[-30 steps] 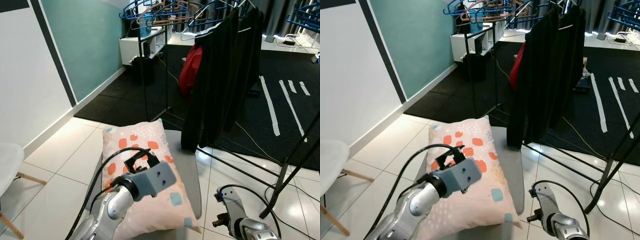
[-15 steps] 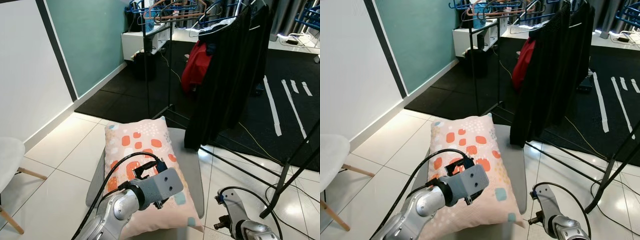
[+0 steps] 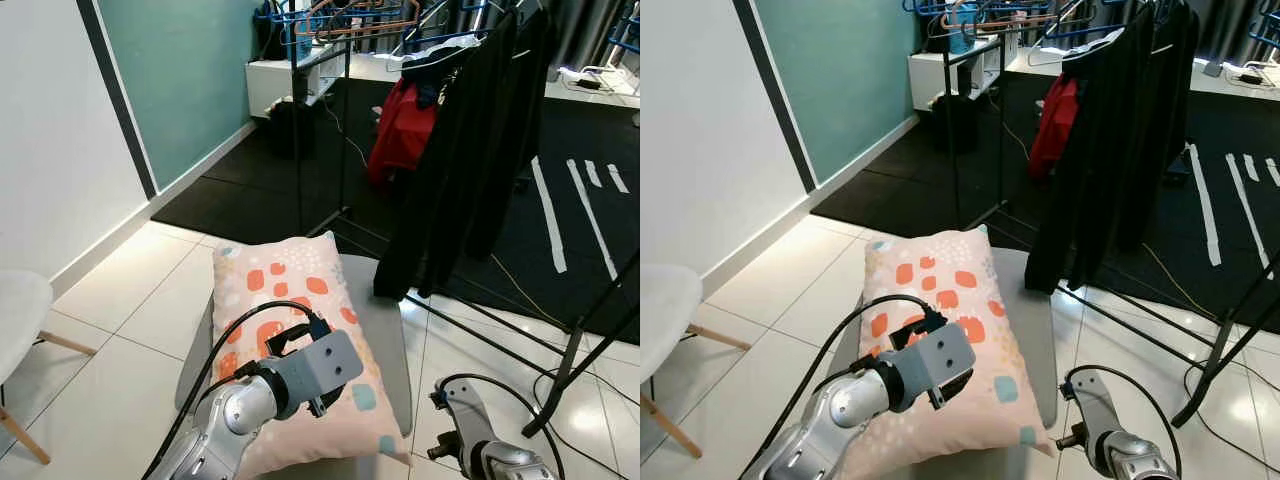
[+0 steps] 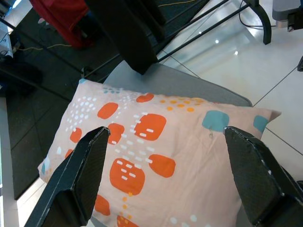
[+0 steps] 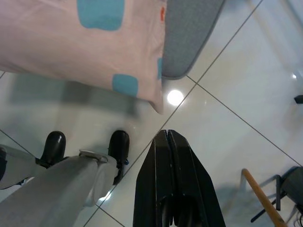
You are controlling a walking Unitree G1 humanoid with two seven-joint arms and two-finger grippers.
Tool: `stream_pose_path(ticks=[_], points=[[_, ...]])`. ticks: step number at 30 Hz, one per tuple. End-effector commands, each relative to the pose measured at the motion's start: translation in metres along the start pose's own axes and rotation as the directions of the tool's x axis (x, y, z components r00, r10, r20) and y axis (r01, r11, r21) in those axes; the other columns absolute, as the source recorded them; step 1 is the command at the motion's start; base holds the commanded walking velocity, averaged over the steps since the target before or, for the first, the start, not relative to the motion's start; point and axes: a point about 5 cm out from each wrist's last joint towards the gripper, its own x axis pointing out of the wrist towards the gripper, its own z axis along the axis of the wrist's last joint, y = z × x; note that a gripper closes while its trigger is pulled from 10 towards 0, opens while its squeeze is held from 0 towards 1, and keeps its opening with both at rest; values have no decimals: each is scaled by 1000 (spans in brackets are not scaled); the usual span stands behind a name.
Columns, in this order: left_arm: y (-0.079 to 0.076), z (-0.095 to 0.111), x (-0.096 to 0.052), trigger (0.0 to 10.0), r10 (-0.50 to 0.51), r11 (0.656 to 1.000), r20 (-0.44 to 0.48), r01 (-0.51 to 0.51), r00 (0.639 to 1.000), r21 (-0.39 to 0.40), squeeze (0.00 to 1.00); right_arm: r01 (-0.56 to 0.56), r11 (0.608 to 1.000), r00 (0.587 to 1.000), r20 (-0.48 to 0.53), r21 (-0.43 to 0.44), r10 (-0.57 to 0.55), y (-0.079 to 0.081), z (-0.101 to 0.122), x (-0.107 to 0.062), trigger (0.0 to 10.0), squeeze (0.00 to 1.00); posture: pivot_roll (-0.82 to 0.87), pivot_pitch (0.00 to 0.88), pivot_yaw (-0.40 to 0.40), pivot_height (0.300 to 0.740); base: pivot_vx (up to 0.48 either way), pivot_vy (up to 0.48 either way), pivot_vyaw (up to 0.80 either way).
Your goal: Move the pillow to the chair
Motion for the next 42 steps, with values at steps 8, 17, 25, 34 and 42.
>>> stream_pose_path(ticks=[8,17,25,34,42], points=[[2,-6,-3,10000,-21,1000,-15,20,1000,-15,0,-7,999,1000,19,34,6,5,4,2,10000,0,-147,56,17,740,0,0,0],[3,-13,-8,10000,-23,1000,-22,22,999,-18,0,-11,997,999,38,74,8,11,5,5,10000,0,-142,32,42,740,0,0,0],[6,-22,-13,10000,-25,999,-32,24,999,-21,0,-8,992,998,66,123,0,18,9,8,10000,0,-150,0,84,740,0,0,0],[7,-24,-16,10000,-28,999,-30,28,999,-23,0,1,986,996,87,166,-16,18,10,8,10000,0,-154,17,109,740,0,0,0],[7,-22,-18,10000,-30,999,-21,29,999,-24,0,3,985,996,86,172,-18,16,9,7,10000,0,-154,32,98,740,0,0,0]])
